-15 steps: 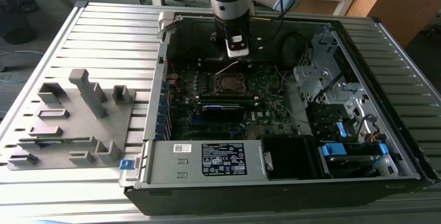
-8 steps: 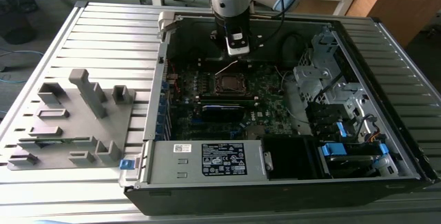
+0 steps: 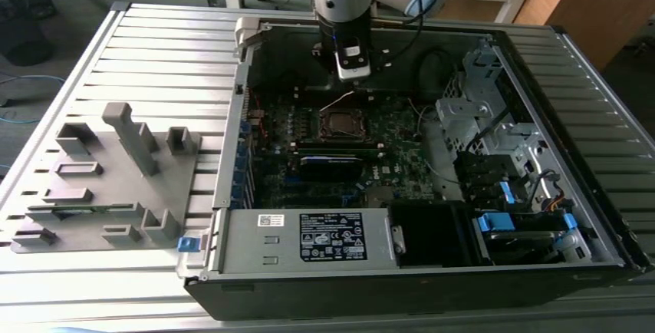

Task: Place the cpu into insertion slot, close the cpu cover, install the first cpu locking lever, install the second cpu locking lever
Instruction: 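Install the first cpu locking lever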

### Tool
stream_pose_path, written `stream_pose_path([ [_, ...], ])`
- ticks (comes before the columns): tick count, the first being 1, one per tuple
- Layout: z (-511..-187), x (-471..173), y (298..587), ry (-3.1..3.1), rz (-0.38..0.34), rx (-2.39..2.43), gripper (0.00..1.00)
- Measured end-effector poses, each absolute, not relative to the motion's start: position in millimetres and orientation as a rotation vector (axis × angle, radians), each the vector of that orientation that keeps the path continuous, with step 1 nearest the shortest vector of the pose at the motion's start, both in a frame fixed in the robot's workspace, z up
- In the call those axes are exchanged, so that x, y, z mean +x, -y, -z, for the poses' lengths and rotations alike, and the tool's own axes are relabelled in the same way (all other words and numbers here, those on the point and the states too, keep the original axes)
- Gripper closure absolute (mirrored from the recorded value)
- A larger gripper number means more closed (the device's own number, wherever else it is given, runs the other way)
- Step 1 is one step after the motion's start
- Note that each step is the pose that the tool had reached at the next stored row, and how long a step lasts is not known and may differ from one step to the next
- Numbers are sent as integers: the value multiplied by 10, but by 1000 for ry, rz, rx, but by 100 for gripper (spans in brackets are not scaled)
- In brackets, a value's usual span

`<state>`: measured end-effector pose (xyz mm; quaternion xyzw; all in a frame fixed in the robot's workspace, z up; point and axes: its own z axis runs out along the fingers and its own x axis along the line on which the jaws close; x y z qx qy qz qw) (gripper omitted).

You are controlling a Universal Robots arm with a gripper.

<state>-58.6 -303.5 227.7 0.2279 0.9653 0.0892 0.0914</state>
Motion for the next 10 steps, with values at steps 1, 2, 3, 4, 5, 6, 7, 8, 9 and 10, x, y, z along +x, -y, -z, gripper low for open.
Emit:
stream_pose_path([
  [1, -2306, -586, 3034, -2868, -265, 677, 89],
  [2, -2331, -586, 3034, -2868, -265, 677, 89],
  [3, -2347, -587, 3034, -2868, -265, 677, 89],
  [4, -2354, -587, 3034, -2868, -265, 677, 89],
  [5, -2355, -586, 3034, -2868, -266, 677, 89],
  [6, -2355, -586, 3034, -2868, -266, 677, 89],
  [7, -2357, -586, 3034, -2868, -266, 677, 89],
  [8, -2359, -586, 3034, -2868, -265, 677, 89],
  [9, -2365, -587, 3035, -2868, -265, 677, 89],
  [10, -2376, -587, 3035, -2868, -265, 677, 89],
])
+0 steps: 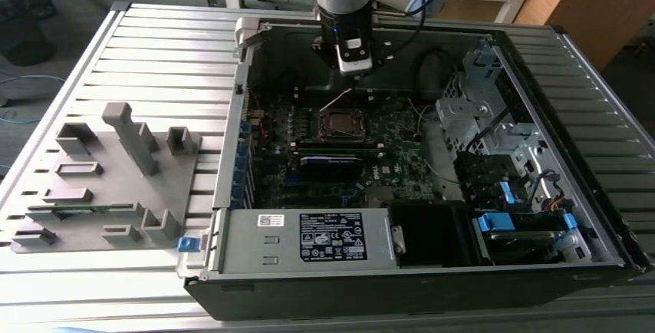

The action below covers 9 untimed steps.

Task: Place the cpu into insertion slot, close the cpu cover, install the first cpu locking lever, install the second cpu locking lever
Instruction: 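Install the first cpu locking lever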

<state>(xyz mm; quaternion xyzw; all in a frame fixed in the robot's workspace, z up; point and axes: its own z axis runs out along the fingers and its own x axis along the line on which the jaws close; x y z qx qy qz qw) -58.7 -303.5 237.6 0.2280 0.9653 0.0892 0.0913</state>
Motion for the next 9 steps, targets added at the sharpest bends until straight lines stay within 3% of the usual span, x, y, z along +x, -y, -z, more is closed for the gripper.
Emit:
stream_pose_path([
  [9, -2450, -586, 3034, -2868, -266, 677, 89],
])
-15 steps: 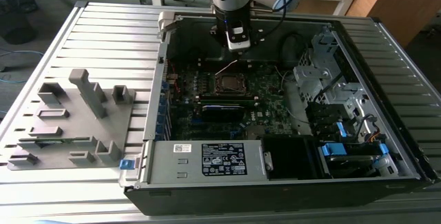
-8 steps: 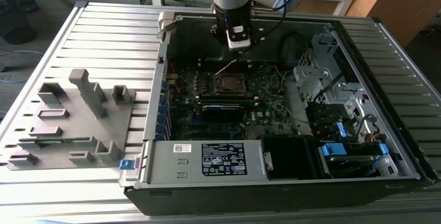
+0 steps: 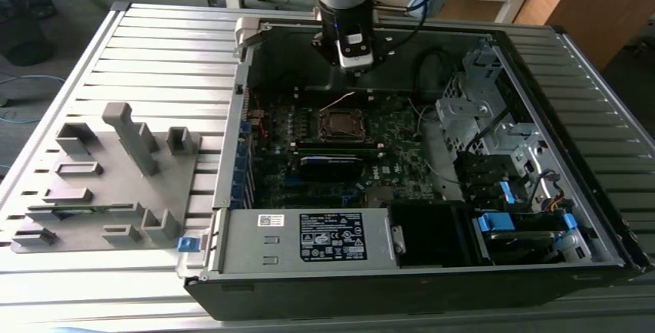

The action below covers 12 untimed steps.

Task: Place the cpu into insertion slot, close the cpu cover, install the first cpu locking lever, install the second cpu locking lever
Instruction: 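Install the first cpu locking lever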

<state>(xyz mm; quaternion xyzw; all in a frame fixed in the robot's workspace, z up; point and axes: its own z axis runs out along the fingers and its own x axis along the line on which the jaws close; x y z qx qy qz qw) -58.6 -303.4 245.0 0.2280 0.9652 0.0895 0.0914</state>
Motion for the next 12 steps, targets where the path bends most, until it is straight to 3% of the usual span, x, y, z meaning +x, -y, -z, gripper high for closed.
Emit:
stream_pose_path([
  [12, -2426, -639, 3091, -2859, -268, 674, 89],
])
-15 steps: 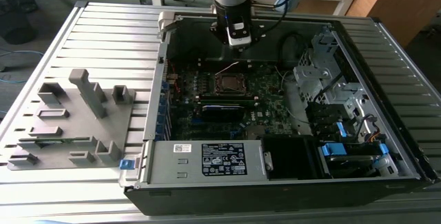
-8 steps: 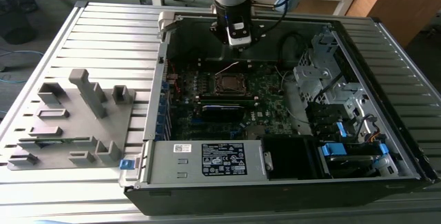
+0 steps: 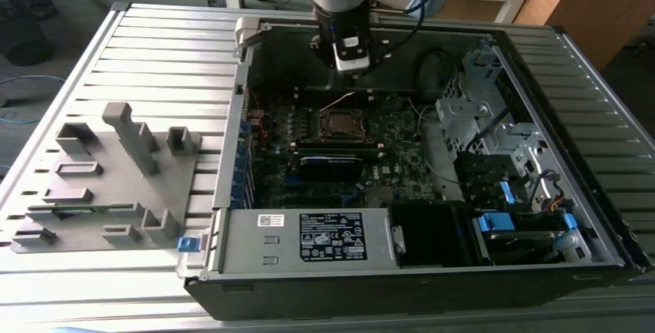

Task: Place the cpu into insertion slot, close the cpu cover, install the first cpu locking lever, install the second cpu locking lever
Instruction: 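Install the first cpu locking lever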

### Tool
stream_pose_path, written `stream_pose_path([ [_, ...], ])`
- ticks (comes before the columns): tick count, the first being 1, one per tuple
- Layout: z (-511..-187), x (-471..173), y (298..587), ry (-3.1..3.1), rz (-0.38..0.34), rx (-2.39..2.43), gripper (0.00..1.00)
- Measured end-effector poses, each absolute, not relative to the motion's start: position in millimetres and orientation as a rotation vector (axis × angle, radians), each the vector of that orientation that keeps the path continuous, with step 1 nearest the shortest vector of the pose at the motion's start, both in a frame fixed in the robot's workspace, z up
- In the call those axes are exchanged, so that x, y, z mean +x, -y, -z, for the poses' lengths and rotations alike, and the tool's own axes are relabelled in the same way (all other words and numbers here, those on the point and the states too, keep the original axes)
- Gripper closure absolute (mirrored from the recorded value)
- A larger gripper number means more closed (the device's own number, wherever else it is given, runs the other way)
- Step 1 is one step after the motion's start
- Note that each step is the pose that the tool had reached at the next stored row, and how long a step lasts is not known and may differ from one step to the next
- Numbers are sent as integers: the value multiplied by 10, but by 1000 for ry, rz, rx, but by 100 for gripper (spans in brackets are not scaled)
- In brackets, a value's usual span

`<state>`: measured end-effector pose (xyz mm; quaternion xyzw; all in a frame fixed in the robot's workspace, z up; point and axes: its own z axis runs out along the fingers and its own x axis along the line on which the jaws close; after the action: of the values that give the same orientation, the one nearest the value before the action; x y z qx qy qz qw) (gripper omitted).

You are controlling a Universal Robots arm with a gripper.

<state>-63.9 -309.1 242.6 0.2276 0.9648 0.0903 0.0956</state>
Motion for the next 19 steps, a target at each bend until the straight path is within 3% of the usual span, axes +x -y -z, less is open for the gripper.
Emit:
stream_pose_path([
  [19, -2177, -730, 3162, -2858, -268, 675, 89],
])
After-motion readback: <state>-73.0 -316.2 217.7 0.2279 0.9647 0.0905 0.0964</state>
